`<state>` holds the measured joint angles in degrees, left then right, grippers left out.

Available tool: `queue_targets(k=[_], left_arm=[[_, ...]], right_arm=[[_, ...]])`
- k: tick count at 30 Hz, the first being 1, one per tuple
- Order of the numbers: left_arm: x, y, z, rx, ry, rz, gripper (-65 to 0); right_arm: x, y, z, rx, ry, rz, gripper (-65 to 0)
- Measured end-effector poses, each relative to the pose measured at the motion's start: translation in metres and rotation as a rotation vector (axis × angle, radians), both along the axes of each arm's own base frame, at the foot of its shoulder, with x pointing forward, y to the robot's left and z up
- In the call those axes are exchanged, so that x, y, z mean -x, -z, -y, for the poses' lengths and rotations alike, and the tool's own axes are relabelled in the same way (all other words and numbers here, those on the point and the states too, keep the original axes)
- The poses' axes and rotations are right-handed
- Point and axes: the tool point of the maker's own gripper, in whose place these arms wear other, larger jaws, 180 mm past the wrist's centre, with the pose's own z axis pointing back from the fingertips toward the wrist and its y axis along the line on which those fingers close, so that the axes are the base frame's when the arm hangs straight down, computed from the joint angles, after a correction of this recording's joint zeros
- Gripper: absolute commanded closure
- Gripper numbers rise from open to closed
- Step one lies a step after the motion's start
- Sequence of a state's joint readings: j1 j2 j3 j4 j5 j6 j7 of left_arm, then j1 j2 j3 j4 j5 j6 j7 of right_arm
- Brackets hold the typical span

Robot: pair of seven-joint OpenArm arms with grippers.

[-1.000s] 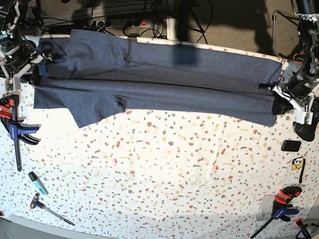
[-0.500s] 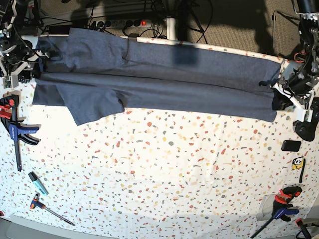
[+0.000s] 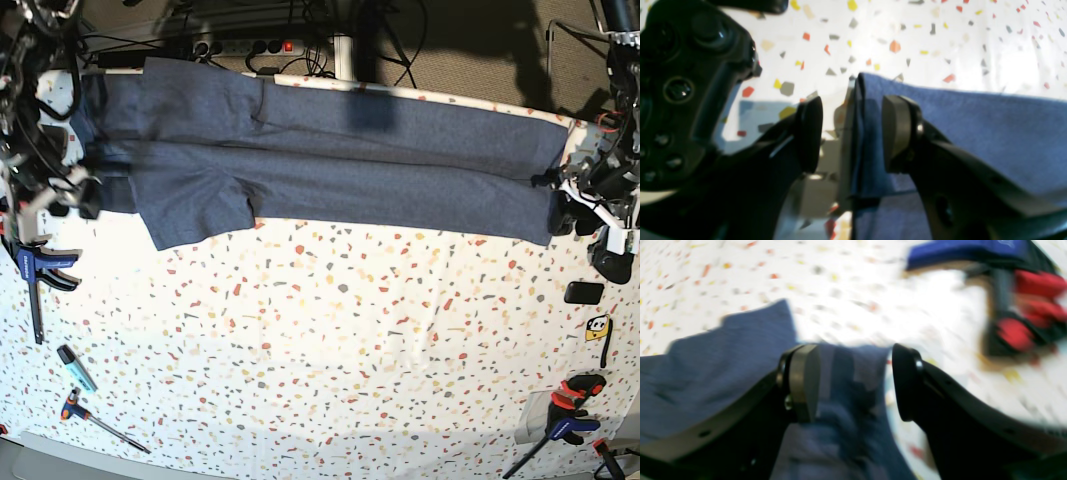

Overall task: Fold the T-shirt properly
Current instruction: 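Release the hem and raise the right gripper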

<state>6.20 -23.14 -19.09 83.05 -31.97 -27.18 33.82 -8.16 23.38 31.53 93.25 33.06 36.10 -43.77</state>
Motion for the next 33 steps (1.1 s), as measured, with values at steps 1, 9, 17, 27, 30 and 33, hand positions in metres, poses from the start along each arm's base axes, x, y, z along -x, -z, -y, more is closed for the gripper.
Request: queue_targets(k=[1,9,17,27,30,33], left_arm=[[0.0,-0.001,0.002,0.02,-0.002,0.005,-28.0],[0.0,-0.001,0.003,0.028,-0.003,0.007,-28.0],[0.0,-0.001,0.003,0.028,-0.003,0.007,-28.0],[-0.001,-0.002,0.003,0.028,-0.005,0.012,-28.0],[-0.001,-0.002,0.002,0.028,-0.005,0.014,-28.0],[-0.001,-0.002,0.003,0.029,-0.005,0.014,-28.0]], right_arm=[[-0.01,0.0,-0.011,-0.008,-0.03,-0.006,-34.3],[-0.058,0.023,-0.066,-0.047,-0.167,-0.151,-34.3],[-0.066,0.071,-0.064,-0.022,-0.164,-0.32,-34.3],[-0.064,0.081,-0.061,-0.061,-0.147,-0.351,-27.7],[-0.062,0.083,-0.06,-0.058,-0.153,-0.363,-17.4],[-0.061,0.084,-0.061,-0.059,-0.157,-0.368,-6.2]])
